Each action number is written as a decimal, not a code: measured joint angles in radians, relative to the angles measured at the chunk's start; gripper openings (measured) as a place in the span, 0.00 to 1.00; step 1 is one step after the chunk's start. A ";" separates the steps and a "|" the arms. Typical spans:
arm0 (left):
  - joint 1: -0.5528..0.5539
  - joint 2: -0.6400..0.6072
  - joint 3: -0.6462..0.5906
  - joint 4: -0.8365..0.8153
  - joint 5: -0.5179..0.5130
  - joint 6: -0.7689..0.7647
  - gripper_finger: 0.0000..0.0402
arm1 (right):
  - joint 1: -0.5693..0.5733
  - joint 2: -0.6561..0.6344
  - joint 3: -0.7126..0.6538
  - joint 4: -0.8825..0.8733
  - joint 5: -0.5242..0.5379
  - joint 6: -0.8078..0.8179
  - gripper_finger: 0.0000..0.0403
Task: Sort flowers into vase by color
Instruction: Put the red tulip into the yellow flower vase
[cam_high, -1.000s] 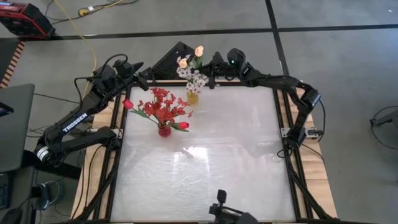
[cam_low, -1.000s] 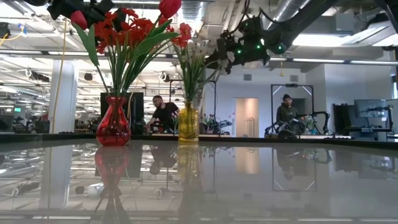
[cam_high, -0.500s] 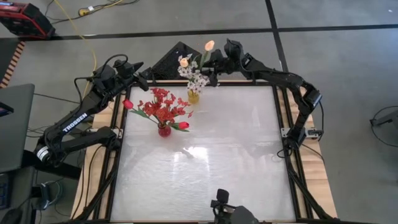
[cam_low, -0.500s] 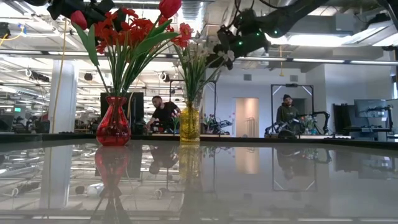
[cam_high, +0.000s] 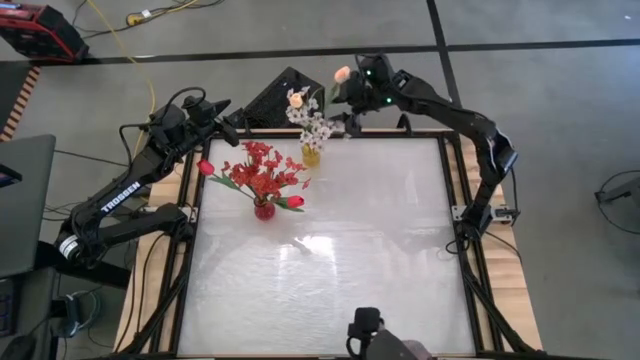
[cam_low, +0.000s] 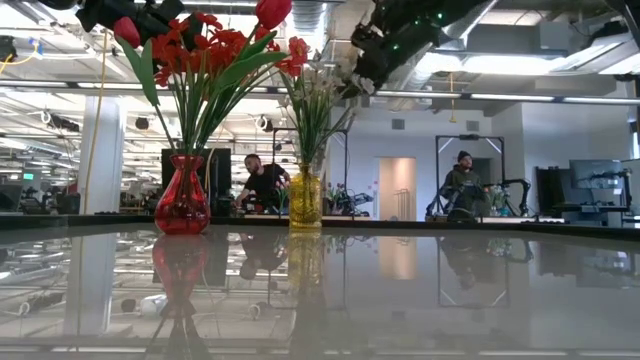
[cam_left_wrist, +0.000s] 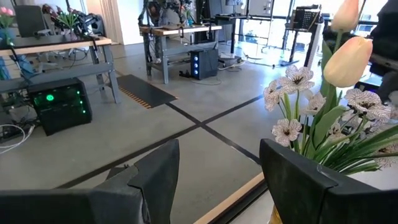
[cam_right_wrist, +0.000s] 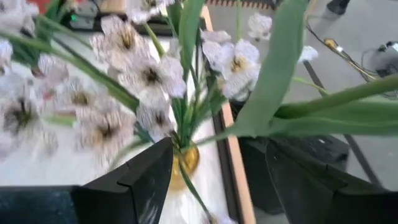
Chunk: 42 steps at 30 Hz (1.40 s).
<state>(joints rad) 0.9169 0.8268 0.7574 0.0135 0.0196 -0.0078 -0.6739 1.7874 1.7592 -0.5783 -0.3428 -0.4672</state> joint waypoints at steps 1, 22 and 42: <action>0.000 0.000 0.000 0.000 0.000 0.000 0.53 | 0.000 0.000 0.016 -0.030 0.010 -0.015 0.70; 0.000 -0.002 0.000 0.000 0.041 -0.015 0.53 | 0.006 -0.017 0.119 -0.245 0.187 -0.166 0.70; 0.000 -0.005 0.000 -0.001 0.047 -0.024 0.53 | -0.237 -0.049 0.117 0.189 0.115 0.290 0.06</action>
<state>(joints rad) 0.9169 0.8219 0.7574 0.0128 0.0669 -0.0321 -0.9114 1.7384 1.8763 -0.3892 -0.2279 -0.1772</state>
